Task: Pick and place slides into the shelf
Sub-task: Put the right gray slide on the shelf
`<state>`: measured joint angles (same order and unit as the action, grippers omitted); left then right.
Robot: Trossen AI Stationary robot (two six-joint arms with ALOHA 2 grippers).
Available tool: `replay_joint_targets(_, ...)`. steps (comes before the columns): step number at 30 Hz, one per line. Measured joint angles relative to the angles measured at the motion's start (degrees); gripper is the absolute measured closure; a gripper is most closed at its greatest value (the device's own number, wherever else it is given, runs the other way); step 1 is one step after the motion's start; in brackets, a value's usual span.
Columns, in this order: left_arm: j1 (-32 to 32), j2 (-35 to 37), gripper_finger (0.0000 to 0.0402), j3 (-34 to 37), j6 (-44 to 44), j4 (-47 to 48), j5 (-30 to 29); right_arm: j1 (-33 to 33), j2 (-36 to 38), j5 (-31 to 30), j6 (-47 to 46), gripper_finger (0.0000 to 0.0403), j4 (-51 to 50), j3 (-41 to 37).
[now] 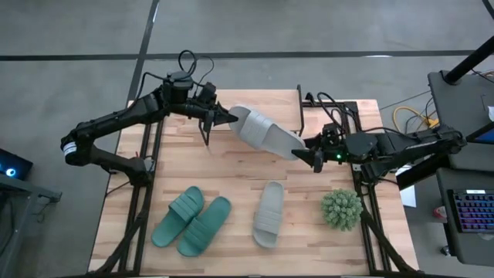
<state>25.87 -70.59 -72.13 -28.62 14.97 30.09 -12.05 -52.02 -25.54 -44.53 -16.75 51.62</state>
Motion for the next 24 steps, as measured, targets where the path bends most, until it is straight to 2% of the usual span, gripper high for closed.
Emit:
replay_joint_targets(8,0.00,0.00,0.0387,0.12,-0.05,-0.04,0.00,0.09,-1.73,-0.02,1.92,0.0097,3.96,0.00)
replay_joint_targets(24,-0.04,-0.04,0.0387,0.25,-0.12,-1.06,0.26,0.09,-3.16,-0.05,2.01,0.0162,6.44,0.00)
